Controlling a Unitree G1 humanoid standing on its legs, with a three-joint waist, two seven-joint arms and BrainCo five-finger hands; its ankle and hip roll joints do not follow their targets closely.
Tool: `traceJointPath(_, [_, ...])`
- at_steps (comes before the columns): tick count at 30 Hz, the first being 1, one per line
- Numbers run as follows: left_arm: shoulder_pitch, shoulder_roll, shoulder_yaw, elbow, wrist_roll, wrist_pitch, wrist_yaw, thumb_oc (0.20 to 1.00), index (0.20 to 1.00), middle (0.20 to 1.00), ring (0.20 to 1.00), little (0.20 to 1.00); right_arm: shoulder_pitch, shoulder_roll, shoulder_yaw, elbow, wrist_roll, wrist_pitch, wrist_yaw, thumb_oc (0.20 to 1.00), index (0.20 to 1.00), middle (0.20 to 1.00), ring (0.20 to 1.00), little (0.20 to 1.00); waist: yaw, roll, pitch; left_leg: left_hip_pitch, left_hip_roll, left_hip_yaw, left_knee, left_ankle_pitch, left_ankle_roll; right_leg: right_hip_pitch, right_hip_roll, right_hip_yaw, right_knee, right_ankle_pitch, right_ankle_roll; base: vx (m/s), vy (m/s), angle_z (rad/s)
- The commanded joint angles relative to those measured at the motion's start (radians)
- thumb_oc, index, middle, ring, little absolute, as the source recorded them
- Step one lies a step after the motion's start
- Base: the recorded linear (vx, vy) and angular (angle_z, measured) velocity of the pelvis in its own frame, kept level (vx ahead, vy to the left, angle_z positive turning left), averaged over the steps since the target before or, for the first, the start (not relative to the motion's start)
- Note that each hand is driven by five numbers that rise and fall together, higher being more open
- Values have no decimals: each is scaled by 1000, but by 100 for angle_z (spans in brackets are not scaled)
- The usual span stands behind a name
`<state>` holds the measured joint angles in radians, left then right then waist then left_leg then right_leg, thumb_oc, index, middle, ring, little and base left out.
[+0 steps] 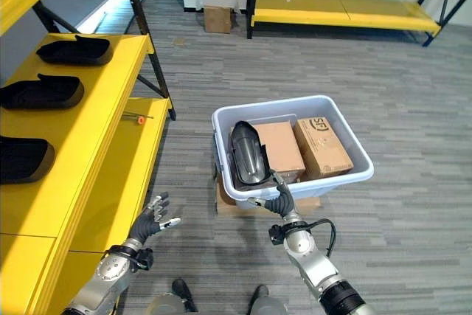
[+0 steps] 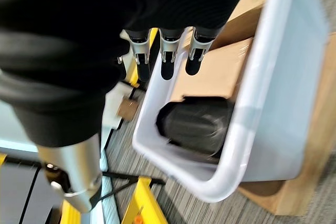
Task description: Move parts from the plastic box to the shelf.
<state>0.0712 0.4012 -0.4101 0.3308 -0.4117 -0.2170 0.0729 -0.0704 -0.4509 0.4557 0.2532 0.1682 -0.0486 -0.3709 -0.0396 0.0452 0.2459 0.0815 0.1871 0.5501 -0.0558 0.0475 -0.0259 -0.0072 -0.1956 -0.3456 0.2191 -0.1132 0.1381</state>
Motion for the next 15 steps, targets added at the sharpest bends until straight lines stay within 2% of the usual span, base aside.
traceJointPath(1, [-8,61,20,-72,28,-43,-8,1000,1000,1000,1000,1000,-13,37,-34,-78,-49,-47,-19,1000,1000,1000,1000,1000,22,-51,-23,-3,5,-22,95,-45,-43,9,-127,1,-200,242,79,67,-243,18])
traceJointPath(4, [15,73,34,-88,33,-35,-25,1000,1000,1000,1000,1000,2,11,-55,-103,-68,-30,-3,1000,1000,1000,1000,1000,13,-59,-34,14,30,-10,83,-33,-55,28,-104,-7,-218,227,79,178,-477,33])
traceJointPath(8, [38,72,51,-117,7,-16,-40,1000,1000,1000,1000,1000,4,-33,-80,-116,-63,-13,12,1000,1000,1000,1000,1000,15,-73,-49,15,63,-15,99,-30,-74,44,-68,-27,-218,188,48,158,-413,14])
traceJointPath(9, [47,49,74,-124,-60,6,-59,1000,1000,1000,1000,1000,-4,-64,-100,-104,-85,-6,24,1000,1000,1000,1000,1000,9,-86,-54,1,118,-21,157,-30,-92,54,-30,-38,-203,142,1,221,-577,-4])
traceJointPath(10, [47,48,75,-123,-61,7,-61,1000,1000,1000,1000,1000,-4,-66,-101,-104,-85,-6,24,1000,1000,1000,1000,1000,8,-86,-55,-1,122,-22,162,-29,-94,54,-28,-39,-202,139,-1,257,-714,-5])
traceJointPath(11, [42,36,87,-114,-85,16,-73,1000,1000,1000,1000,1000,-5,-79,-113,-97,-105,-13,22,1000,1000,1000,1000,1000,5,-88,-49,-29,169,-26,228,15,-119,59,-5,-44,-191,114,-27,118,-382,-15])
traceJointPath(14, [19,23,92,-84,-55,8,-81,1000,1000,1000,1000,1000,-14,-100,-129,-90,-144,-24,8,1000,1000,1000,1000,1000,-11,-93,-50,-14,204,12,252,21,-126,46,16,-66,-165,87,-52,110,-346,-3])
traceJointPath(15, [5,23,89,-73,-35,2,-75,1000,1000,1000,1000,1000,-18,-108,-137,-76,-141,-31,-4,1000,1000,1000,1000,1000,-18,-93,-50,-16,217,27,269,41,-138,42,32,-75,-157,77,-64,116,-322,-2])
